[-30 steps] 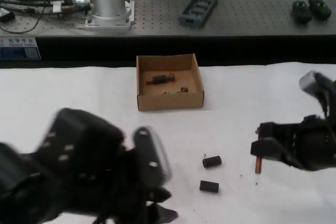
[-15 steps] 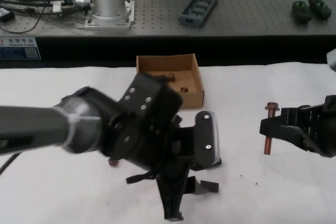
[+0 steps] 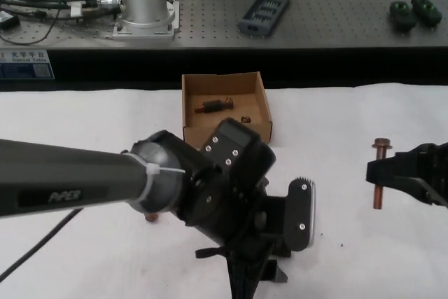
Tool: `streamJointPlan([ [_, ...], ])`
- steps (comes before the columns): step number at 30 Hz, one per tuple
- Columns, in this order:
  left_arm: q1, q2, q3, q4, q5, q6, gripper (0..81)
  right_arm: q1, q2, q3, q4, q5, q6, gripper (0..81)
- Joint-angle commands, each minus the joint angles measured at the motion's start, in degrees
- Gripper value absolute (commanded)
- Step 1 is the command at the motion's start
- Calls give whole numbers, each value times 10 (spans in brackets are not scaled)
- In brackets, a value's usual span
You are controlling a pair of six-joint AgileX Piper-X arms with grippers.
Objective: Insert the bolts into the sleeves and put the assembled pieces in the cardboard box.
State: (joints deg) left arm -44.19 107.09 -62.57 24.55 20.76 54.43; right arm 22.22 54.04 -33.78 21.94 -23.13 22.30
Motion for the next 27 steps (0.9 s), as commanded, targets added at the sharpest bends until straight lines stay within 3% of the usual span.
streamJointPlan([
  [1,-2,11,-8,-7,-8,13,330,-2,-3,-2,-4,-11,-5,11],
  [10,-3,26,-49,-8,-43,13,330,-2,-13,-2,2,-8,-17,11],
  [27,-3,62,-74,-3,-45,27,314,-2,-13,-2,12,-10,-18,11],
])
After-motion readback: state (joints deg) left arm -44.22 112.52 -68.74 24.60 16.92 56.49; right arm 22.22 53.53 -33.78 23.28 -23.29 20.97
